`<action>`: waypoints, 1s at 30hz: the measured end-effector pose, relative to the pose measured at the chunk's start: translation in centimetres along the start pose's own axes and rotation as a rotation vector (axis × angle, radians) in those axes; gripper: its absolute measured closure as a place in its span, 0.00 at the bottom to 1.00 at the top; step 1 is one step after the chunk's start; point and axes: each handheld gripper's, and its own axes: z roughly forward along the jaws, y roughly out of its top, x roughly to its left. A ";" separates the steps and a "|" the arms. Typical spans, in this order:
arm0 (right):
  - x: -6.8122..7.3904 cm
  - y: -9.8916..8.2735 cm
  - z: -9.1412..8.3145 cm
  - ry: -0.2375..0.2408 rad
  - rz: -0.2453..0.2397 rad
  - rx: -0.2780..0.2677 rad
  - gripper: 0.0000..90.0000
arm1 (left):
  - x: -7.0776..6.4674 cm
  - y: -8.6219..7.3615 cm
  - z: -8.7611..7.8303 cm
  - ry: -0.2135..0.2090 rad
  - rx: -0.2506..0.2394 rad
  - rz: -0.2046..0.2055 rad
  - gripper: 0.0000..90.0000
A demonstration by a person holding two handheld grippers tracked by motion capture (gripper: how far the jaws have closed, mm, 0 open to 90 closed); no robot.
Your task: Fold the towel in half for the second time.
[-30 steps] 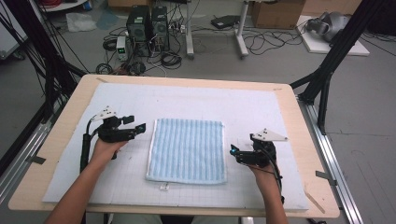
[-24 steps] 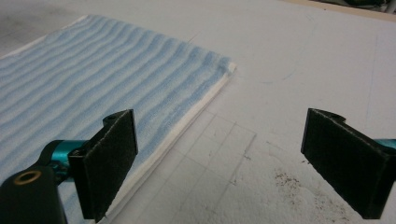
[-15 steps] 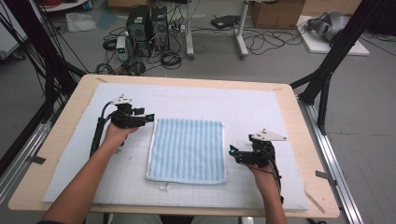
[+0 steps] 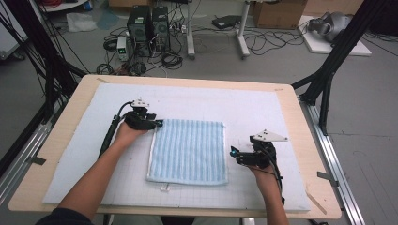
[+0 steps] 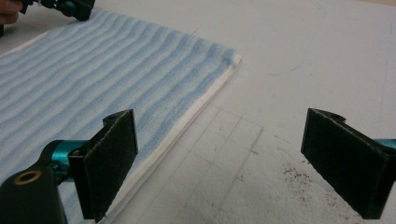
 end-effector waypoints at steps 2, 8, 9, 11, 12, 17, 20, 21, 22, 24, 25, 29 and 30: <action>0.0 0.0 0.0 0.000 0.003 0.000 0.11 | -0.3 0.1 0.1 0.001 -0.005 0.016 0.62; 0.0 0.0 0.2 0.001 0.003 0.006 0.11 | -0.7 0.1 0.1 -0.029 -0.003 0.053 0.89; 0.0 0.0 0.2 -0.001 0.006 0.004 0.11 | -0.7 0.1 0.1 -0.028 -0.002 0.051 0.92; -0.1 0.1 0.4 0.006 0.010 0.003 0.11 | -0.6 0.0 0.1 -0.033 -0.006 0.028 0.93; -0.1 0.2 0.5 0.010 0.018 -0.005 0.11 | -0.6 0.0 0.1 -0.037 -0.008 0.020 0.93; -0.2 1.3 1.3 0.024 0.039 -0.020 0.11 | -0.6 -0.1 0.1 -0.037 -0.009 0.012 0.94; -0.5 2.0 2.6 0.032 0.035 0.017 0.11 | -0.5 -0.1 0.1 -0.040 -0.010 0.000 0.94; -0.7 2.2 3.1 0.034 0.038 0.034 0.11 | -0.4 -0.1 0.0 -0.042 -0.009 -0.001 0.94; -0.8 2.4 3.6 0.034 0.040 0.051 0.11 | -0.4 -0.1 0.0 -0.043 -0.010 -0.004 0.94; -1.1 2.7 4.5 0.041 0.039 0.068 0.11 | -0.4 -0.1 0.1 -0.044 -0.011 -0.005 0.94; -1.2 2.9 5.1 0.044 0.043 0.076 0.11 | -0.5 -0.1 0.1 -0.043 -0.011 -0.007 0.94; -1.9 3.9 7.1 0.050 0.054 0.109 0.12 | -0.4 -0.1 0.1 -0.045 -0.015 -0.010 0.94; -2.0 4.2 7.4 0.052 0.056 0.119 0.14 | -0.4 -0.1 0.1 -0.046 -0.015 -0.010 0.94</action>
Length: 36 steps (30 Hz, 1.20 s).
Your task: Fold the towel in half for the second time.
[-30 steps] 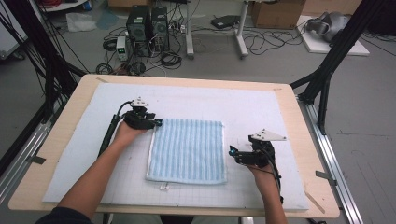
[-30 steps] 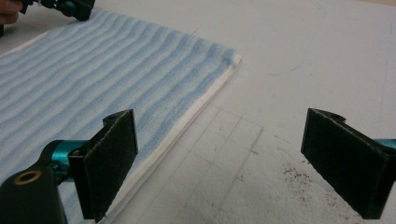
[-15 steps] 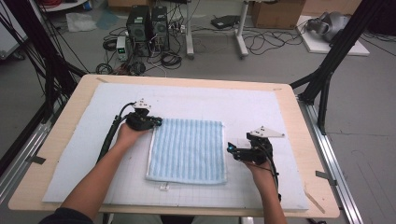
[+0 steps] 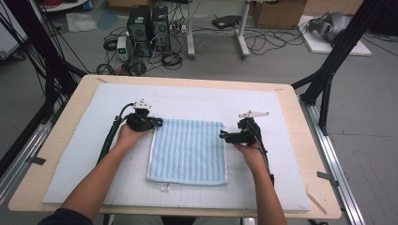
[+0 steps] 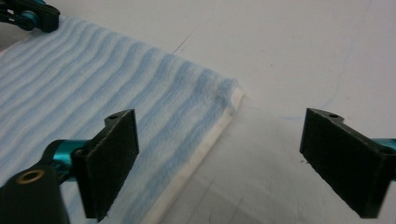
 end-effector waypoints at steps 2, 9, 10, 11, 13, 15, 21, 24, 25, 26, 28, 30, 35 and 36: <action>-0.2 0.9 0.9 0.012 -0.012 0.014 0.21 | 0.0 0.0 0.0 0.000 -0.001 -0.001 0.94; 0.0 2.8 3.7 0.016 -0.052 0.069 0.43 | 0.0 0.0 0.0 -0.001 0.000 -0.006 0.93; 0.1 2.8 3.9 0.014 -0.062 0.072 0.45 | 0.0 0.0 0.0 -0.001 0.000 -0.006 0.93; 0.2 3.0 4.3 0.010 -0.075 0.086 0.46 | 0.0 0.0 0.0 -0.001 0.000 -0.007 0.93; 0.4 3.2 4.9 0.008 -0.079 0.103 0.51 | 0.0 0.0 0.0 -0.002 0.002 -0.007 0.93; 0.5 3.3 5.4 0.003 -0.082 0.123 0.55 | 0.0 0.0 0.0 -0.002 0.003 -0.007 0.93; 0.9 3.4 5.8 -0.001 -0.085 0.160 0.77 | 0.1 0.0 0.0 -0.005 0.001 -0.012 0.93; 1.0 3.4 5.8 0.037 -0.090 0.170 0.91 | 0.1 0.0 0.0 -0.008 0.001 -0.018 0.94; 1.0 3.5 5.8 0.037 -0.095 0.171 0.91 | 0.2 0.0 -0.1 -0.012 0.001 -0.020 0.94; 1.0 3.5 5.8 0.038 -0.097 0.172 0.91 | 0.4 0.0 -0.1 -0.019 -0.007 -0.031 0.95; 1.0 3.6 5.7 0.019 -0.094 0.151 0.92 | 0.7 0.1 -0.4 -0.010 -0.050 -0.037 0.95; 0.9 3.9 5.6 0.001 -0.110 0.120 0.92 | 1.0 0.5 -0.8 -0.002 -0.124 -0.043 0.95; 1.2 4.4 4.9 -0.007 -0.083 0.009 0.92 | 1.1 0.8 -1.8 -0.015 -0.160 -0.045 0.95; 1.3 4.3 4.8 -0.002 -0.091 0.009 0.92 | 1.2 0.7 -2.0 -0.030 -0.160 -0.053 0.95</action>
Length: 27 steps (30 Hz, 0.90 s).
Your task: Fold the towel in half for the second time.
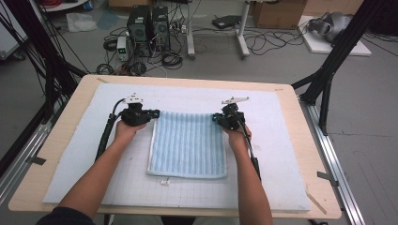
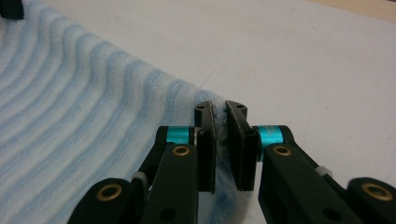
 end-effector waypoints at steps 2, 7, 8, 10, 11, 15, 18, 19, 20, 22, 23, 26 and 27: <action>0.1 -0.3 -0.3 0.006 0.001 -0.010 0.92 | 0.0 0.1 -0.4 -0.018 0.003 -0.005 0.95; 0.7 -0.8 -2.0 0.037 0.009 -0.063 0.92 | -1.4 -0.1 -1.9 -0.031 -0.045 0.024 0.95; 0.8 -0.9 -2.3 0.043 0.005 -0.079 0.92 | -1.6 -0.2 -2.2 -0.042 -0.050 0.026 0.95; 1.0 -1.2 -3.0 0.057 -0.001 -0.081 0.91 | -1.9 -0.4 -2.8 -0.054 -0.066 0.031 0.95; 1.2 -1.4 -3.4 0.064 -0.007 -0.084 0.91 | -2.0 -0.4 -3.0 -0.057 -0.073 0.031 0.95; 2.0 -2.1 -4.4 0.074 -0.025 -0.095 0.91 | -3.0 -0.7 -4.1 -0.080 -0.078 0.056 0.95; 2.3 -2.7 -5.1 0.082 -0.025 -0.097 0.91 | -3.8 -1.2 -4.9 -0.093 -0.100 0.069 0.95; 2.5 -2.8 -5.4 0.088 -0.029 -0.091 0.91 | -4.0 -1.4 -5.1 -0.096 -0.102 0.071 0.95; 2.7 -2.9 -5.7 0.085 -0.038 -0.101 0.91 | -4.2 -1.6 -5.3 -0.101 -0.097 0.074 0.95; 3.1 -3.1 -6.3 0.091 -0.044 -0.114 0.91 | -4.6 -2.1 -5.8 -0.103 -0.115 0.073 0.95; 3.3 -3.3 -6.5 0.098 -0.048 -0.119 0.91 | -4.8 -2.4 -6.1 -0.105 -0.115 0.076 0.95; 3.9 -4.0 -7.2 0.106 -0.060 -0.124 0.91 | -5.5 -3.1 -6.6 -0.110 -0.119 0.084 0.95; 4.1 -4.2 -7.4 0.105 -0.070 -0.122 0.91 | -5.7 -3.3 -6.8 -0.113 -0.125 0.082 0.95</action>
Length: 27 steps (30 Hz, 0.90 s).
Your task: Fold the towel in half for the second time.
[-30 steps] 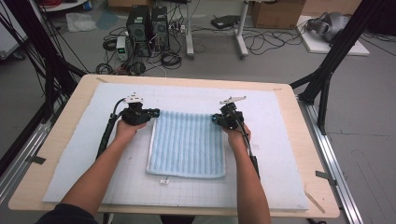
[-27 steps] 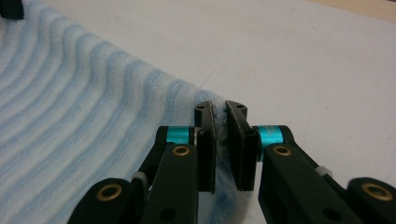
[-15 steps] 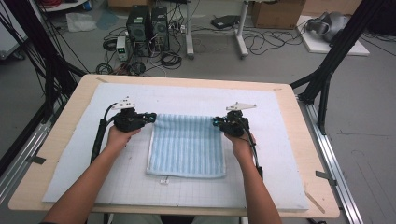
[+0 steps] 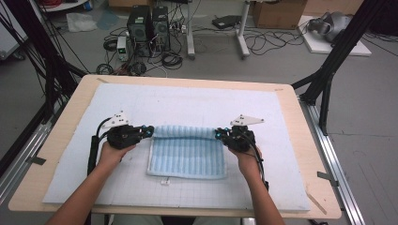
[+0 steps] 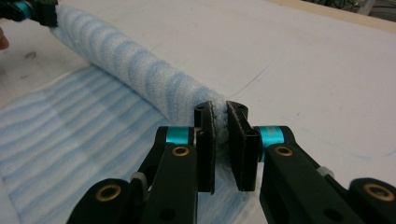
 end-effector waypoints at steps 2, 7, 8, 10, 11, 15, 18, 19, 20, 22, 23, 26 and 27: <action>0.6 -0.6 -0.5 0.004 0.000 0.001 0.91 | -0.5 -0.3 -0.3 -0.008 -0.004 0.001 0.95; 1.4 -2.0 -1.4 0.018 -0.001 0.011 0.91 | -1.8 -1.2 -0.9 -0.035 -0.001 0.008 0.95; 1.5 -2.3 -1.6 0.020 -0.001 0.012 0.91 | -2.0 -1.4 -1.0 -0.039 0.003 0.006 0.95; 1.8 -2.8 -1.8 0.026 0.002 0.016 0.91 | -2.3 -1.7 -1.1 -0.043 0.012 0.013 0.95; 1.9 -3.0 -1.8 0.028 0.002 0.016 0.91 | -2.4 -1.9 -1.2 -0.044 0.017 0.013 0.95; 2.4 -3.8 -2.1 0.038 0.003 0.027 0.91 | -3.0 -2.1 -1.6 -0.057 0.032 0.024 0.95; 2.7 -4.1 -2.5 0.046 0.002 0.024 0.91 | -3.3 -2.3 -2.0 -0.064 0.037 0.032 0.95; 2.8 -4.2 -2.7 0.049 -0.002 0.022 0.91 | -3.4 -2.4 -2.1 -0.067 0.040 0.034 0.95; 2.9 -4.2 -2.8 0.049 0.001 0.021 0.91 | -3.5 -2.5 -2.2 -0.070 0.039 0.033 0.94; 3.2 -4.4 -3.1 0.046 -0.007 0.022 0.91 | -3.9 -2.7 -2.5 -0.079 0.044 0.036 0.94; 3.3 -4.4 -3.3 0.050 -0.009 0.019 0.91 | -4.1 -2.8 -2.6 -0.084 0.044 0.040 0.94; 3.8 -4.7 -3.9 0.048 -0.025 0.020 0.91 | -4.4 -3.0 -3.0 -0.090 0.059 0.050 0.94; 4.0 -4.7 -4.1 0.048 -0.031 0.021 0.90 | -4.5 -3.1 -3.1 -0.096 0.066 0.055 0.94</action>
